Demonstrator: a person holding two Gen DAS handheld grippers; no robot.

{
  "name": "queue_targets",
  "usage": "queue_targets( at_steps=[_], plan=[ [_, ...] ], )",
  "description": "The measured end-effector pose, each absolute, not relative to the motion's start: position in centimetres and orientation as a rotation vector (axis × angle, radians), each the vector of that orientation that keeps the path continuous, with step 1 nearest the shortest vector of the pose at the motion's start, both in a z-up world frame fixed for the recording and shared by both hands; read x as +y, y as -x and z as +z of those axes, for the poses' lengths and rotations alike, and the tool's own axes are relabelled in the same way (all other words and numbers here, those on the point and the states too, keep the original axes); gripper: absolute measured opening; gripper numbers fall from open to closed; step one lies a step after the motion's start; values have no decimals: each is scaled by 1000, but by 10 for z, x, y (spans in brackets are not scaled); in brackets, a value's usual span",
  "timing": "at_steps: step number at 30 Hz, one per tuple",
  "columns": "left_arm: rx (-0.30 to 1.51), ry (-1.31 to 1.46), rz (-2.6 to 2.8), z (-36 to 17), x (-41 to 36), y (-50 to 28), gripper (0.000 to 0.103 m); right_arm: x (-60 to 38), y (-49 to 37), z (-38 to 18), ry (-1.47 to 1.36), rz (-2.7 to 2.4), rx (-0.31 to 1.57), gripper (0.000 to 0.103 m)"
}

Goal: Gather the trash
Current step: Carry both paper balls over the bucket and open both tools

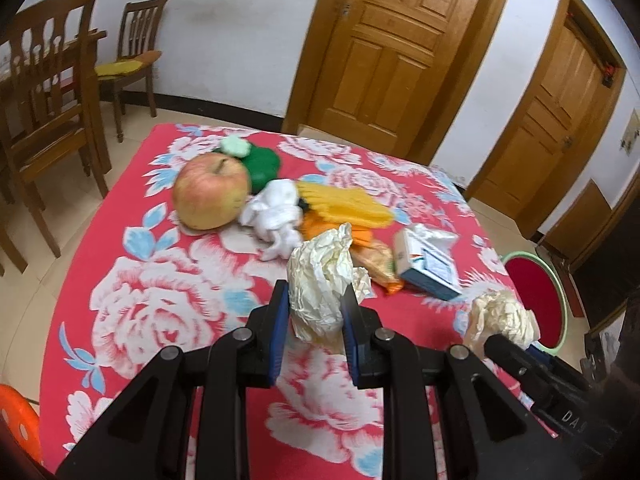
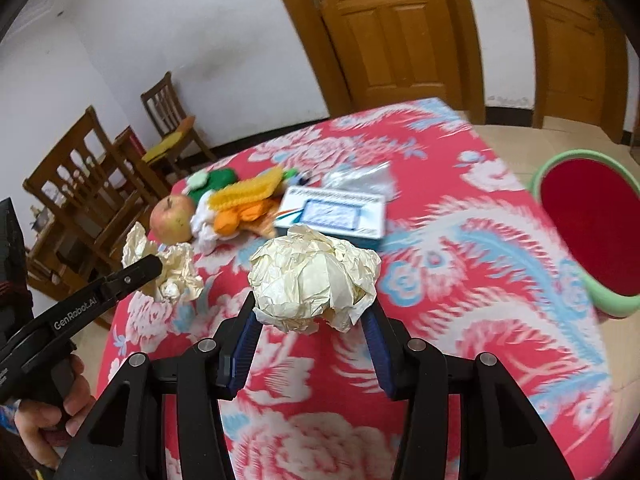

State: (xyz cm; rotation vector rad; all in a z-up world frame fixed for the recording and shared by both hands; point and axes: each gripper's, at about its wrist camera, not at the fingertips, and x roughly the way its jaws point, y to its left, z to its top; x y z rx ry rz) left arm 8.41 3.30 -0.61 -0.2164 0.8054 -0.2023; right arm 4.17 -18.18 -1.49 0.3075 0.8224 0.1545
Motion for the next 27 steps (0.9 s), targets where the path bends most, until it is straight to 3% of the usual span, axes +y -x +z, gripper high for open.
queue_targets(
  at_steps=[27],
  plan=[
    [844,18,-509,15,-152,-94,24,-344,0,-1,-455,-146,691,51]
  ],
)
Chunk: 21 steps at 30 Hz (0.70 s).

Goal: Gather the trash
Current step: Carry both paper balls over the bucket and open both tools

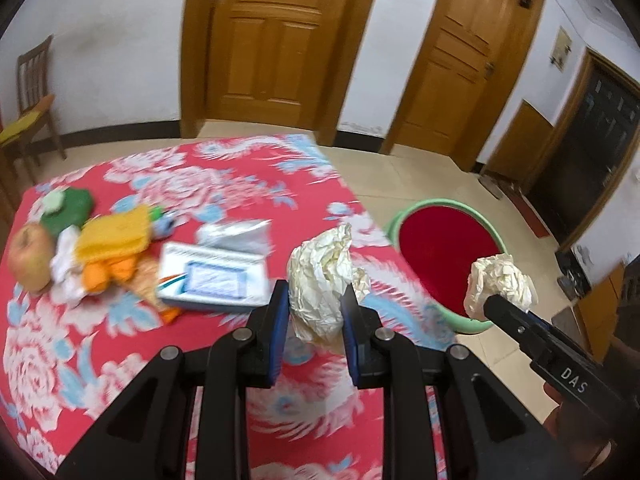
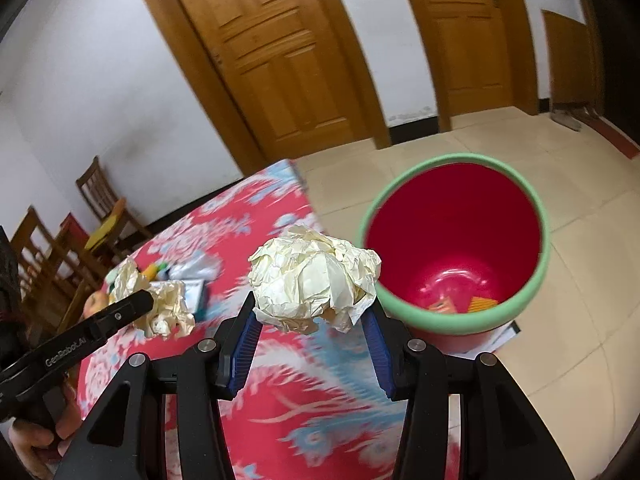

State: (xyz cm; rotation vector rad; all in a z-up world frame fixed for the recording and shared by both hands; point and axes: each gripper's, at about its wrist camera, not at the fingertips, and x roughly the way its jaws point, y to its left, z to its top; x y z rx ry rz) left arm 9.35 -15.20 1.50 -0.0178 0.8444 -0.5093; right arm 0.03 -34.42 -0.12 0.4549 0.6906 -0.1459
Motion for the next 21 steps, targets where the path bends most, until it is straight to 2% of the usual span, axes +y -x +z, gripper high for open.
queue_targets(
  at_steps=[11,21],
  plan=[
    [822,-58,-638,11,-237,-101,24,-406,3,-18,-511,-259,705,51],
    [853,-105,-716,-17,-305,-122,24,-446,-3,-40,-548,-320,738,51]
  ],
)
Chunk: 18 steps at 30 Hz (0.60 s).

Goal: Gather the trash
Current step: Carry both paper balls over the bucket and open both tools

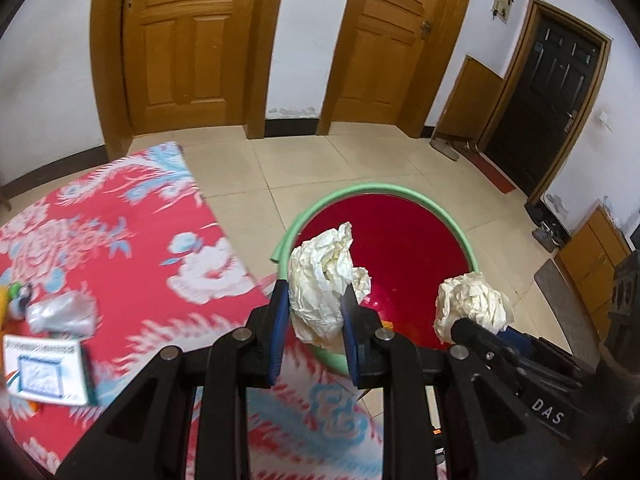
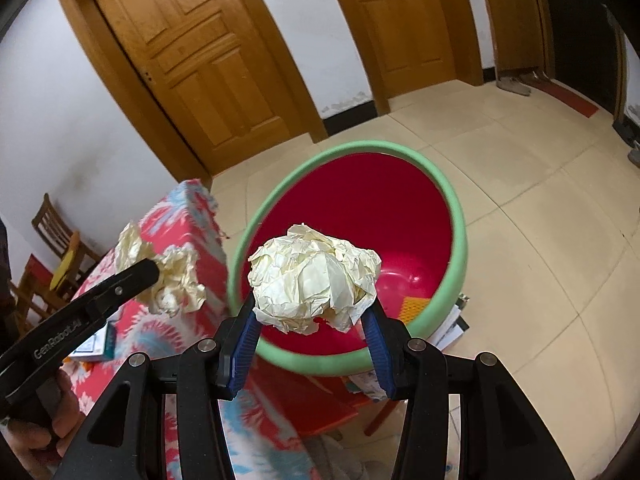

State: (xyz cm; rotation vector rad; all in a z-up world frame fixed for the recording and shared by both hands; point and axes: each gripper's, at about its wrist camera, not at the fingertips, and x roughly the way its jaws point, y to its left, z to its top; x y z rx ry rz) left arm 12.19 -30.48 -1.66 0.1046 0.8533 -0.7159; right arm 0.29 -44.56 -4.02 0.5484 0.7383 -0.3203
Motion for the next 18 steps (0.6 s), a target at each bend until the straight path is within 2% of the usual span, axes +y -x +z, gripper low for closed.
queue_targets(
  at_steps=[14,18],
  plan=[
    [931,-150,-727,-51,-347,-141,24,-476,1,-51,-575,-364,751,51],
    [951,-148,-721,-55,-348,-144,34,-480,-1,-53,-577,-369,749,51]
  ],
)
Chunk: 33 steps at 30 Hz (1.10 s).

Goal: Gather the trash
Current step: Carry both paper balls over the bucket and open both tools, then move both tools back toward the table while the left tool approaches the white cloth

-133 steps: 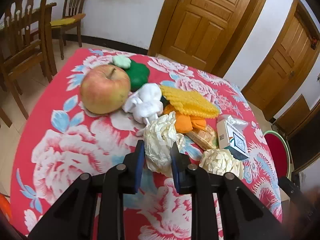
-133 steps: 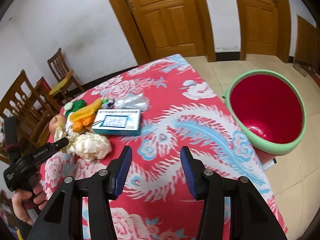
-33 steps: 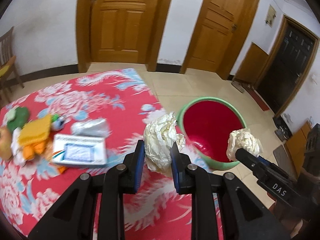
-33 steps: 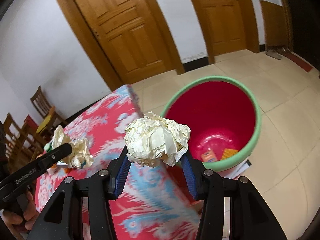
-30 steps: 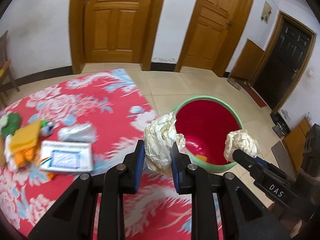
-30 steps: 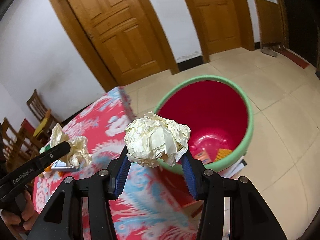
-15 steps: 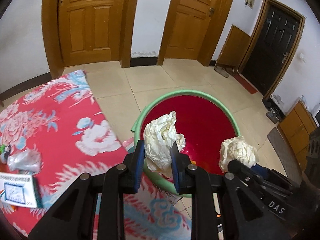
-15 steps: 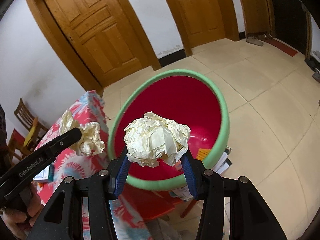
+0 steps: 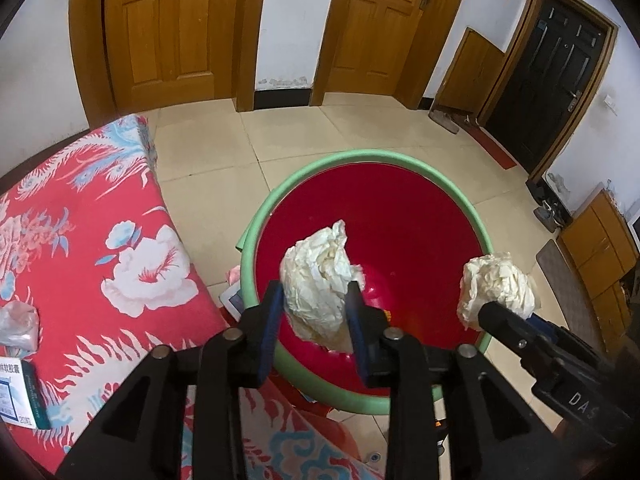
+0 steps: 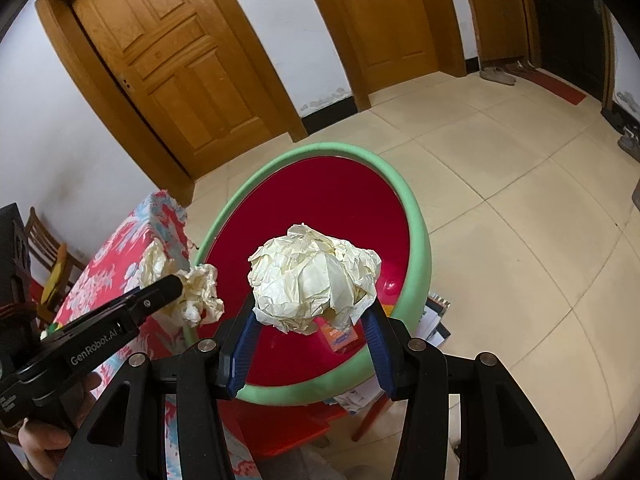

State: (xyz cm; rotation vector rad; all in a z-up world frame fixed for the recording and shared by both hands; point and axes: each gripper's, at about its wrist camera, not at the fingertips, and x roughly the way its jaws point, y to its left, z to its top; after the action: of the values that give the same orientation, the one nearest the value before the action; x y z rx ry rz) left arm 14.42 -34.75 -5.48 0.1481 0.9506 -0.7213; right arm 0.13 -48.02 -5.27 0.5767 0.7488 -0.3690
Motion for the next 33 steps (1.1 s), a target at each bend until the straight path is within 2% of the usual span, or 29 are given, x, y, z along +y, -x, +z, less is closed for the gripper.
queue_targets(
  at_steps=[2,7,13,19,25,33],
  plan=[
    [946,-148,-714,-54,-346,-142,41,-482,0,-53,-577,-373,748,51],
    [938,-151,-701,-51,-342,-139,51,-482,-1,-52,-571,-377,745,53],
    [939,-131,-684,-46,-334,-135,51,-483,-6,-54,-561,-367,752,53],
    [935,-106,-655,-41,-321,-137,51,-485,-14,-53,-565,-352,756,58],
    [924,-80,-630,-34,-307,-137,51,-483,-14,-52,-557,-361,752,72],
    [902,-48,-607,-22,-284,-131,51,-475,-5,-44,-559,-363,728,72]
  ],
)
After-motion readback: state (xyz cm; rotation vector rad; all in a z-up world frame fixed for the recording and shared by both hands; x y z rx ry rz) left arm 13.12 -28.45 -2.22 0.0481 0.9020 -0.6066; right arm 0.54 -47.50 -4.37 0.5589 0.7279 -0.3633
